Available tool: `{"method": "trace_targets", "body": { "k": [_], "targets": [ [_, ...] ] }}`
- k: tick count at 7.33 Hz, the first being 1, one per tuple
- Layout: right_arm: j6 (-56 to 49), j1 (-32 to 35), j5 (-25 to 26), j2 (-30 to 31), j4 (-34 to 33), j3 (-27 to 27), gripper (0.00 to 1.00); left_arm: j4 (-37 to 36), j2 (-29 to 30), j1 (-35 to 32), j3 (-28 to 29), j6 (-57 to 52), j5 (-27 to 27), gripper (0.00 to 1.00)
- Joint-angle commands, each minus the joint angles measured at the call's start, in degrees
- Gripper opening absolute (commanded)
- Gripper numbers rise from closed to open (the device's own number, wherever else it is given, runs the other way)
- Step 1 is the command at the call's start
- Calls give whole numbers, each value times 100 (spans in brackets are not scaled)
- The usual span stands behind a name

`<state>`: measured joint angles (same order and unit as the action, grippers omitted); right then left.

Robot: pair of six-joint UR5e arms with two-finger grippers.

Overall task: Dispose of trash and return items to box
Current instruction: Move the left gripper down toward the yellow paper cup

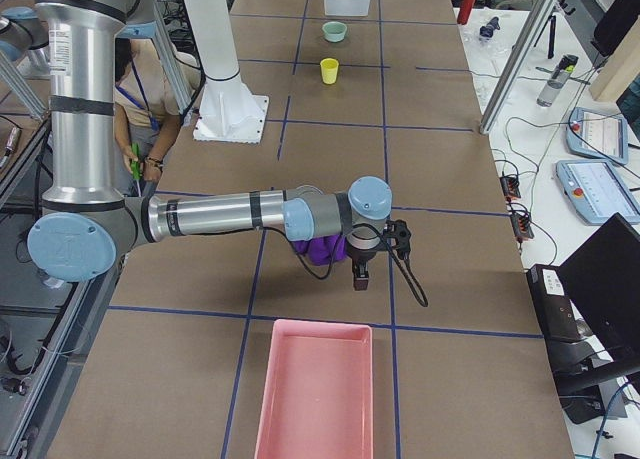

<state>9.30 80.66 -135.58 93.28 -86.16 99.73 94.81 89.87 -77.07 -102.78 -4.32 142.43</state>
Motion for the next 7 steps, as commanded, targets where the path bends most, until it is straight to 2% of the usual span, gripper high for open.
{"method": "trace_targets", "body": {
  "k": [1, 2, 3, 4, 5, 6, 7],
  "targets": [
    [2, -42, -21, 6, 11, 12, 100, 413, 13, 1189, -759, 1972, -231, 100],
    [2, -94, -21, 6, 11, 3, 100, 1268, 21, 1759, -796, 3241, -633, 100],
    [2, -155, -3, 6, 11, -6, 100, 2399, 47, 2609, -814, 4872, -1037, 100],
    [10, -234, 6, 6, 11, -6, 100, 2672, 222, 3253, -962, 6063, -1624, 100],
    [-7, -253, 6, -2, 11, -49, 100, 2640, 389, 3973, -1059, 7015, -2500, 100],
    [-16, -253, 6, -2, 11, -50, 100, 2457, 391, 4163, -1069, 7111, -3014, 100],
    [-7, -253, -3, 6, 20, -76, 100, 1950, 408, 4199, -1095, 7103, -3062, 100]
  ]
}}
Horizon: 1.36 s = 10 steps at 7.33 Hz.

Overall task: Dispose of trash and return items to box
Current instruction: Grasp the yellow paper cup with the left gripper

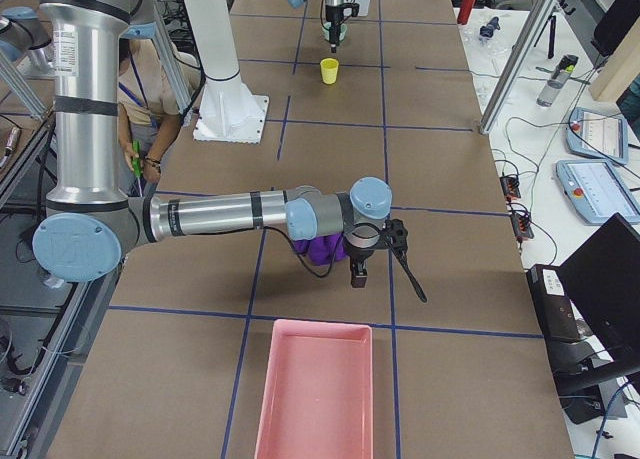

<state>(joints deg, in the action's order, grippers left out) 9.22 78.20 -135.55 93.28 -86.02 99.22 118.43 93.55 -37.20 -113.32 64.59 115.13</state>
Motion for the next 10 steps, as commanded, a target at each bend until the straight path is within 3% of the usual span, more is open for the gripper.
{"method": "trace_targets", "body": {
  "k": [1, 3, 5, 6, 8, 10],
  "targets": [
    [10, -7, -15, 6, 6, -17, 100, -530, 41, 265, -50, 212, -569, 100],
    [10, -33, -6, 6, 6, -52, 100, -549, 154, 344, 29, 212, -580, 100],
    [19, -33, -41, 6, -2, -78, 100, -549, 513, 397, 466, 230, -580, 99],
    [19, -59, -250, 6, 6, -105, 100, -540, 524, 476, 538, 238, -580, 84],
    [19, -59, -366, 6, 6, -131, 100, -540, 524, 608, 583, 247, -571, 0],
    [36, -59, -672, 6, 6, -132, 100, -540, 498, 591, 522, 256, -527, 0]
  ]
}}
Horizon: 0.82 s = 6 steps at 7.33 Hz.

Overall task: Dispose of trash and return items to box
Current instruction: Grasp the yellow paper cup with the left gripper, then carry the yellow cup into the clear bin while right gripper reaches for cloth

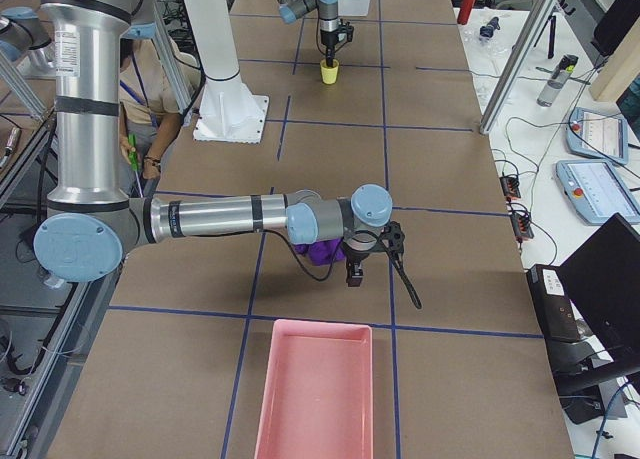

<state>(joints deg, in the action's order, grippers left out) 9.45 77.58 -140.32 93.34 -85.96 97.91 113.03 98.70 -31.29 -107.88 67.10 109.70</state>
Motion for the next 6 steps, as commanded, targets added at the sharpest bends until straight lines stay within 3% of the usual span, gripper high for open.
{"method": "trace_targets", "body": {
  "k": [1, 2, 3, 5, 6],
  "targets": [
    [5, 3, -206, 0, 9, 26, 100, -52, -87, -96, -423, -13, 34, 0],
    [-13, -49, -171, -9, 9, 17, 100, -288, -427, -445, -1088, -56, 112, 0],
    [22, -58, -188, 0, 131, 43, 100, -316, -570, -1119, -1452, -196, 539, 0],
    [31, -198, -188, 53, 570, 35, 100, -290, -1200, -2910, -1569, -2321, 1795, 0],
    [22, -347, -171, 61, 841, 78, 100, -281, -1761, -3788, -1378, -4056, 2105, 0]
  ]
}}
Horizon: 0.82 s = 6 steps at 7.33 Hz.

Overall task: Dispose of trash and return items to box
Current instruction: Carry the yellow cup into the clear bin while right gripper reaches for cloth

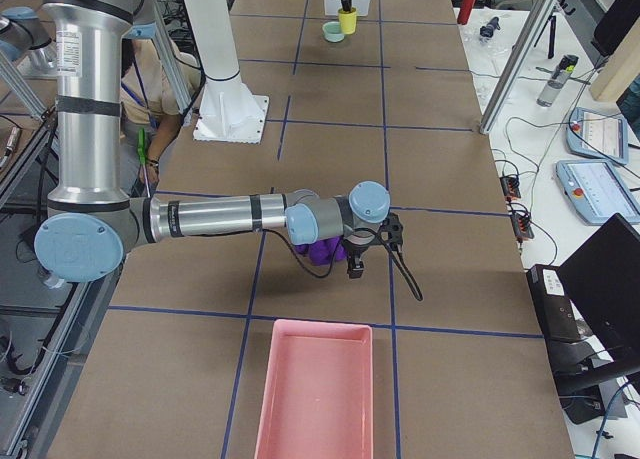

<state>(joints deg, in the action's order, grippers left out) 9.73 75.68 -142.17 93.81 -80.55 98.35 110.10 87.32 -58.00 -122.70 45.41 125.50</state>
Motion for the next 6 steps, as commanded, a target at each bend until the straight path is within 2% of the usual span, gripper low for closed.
{"method": "trace_targets", "body": {
  "k": [1, 3, 4, 5, 6],
  "targets": [
    [89, -228, 13, 102, 659, 35, 100, -6, -819, -1839, 610, -3453, 702, 0],
    [834, -430, 31, 129, 1170, 61, 100, -33, -700, -3052, 2145, -6084, 757, 0],
    [1385, -492, 31, 138, 1242, 157, 100, -41, -394, -3503, 2998, -7071, 739, 0],
    [1626, -597, 144, 146, 1313, 201, 100, -15, -51, -3925, 3937, -7742, 730, 0],
    [1828, -772, 267, 138, 1313, 211, 100, -32, 169, -4042, 4616, -8236, 704, 0]
  ]
}}
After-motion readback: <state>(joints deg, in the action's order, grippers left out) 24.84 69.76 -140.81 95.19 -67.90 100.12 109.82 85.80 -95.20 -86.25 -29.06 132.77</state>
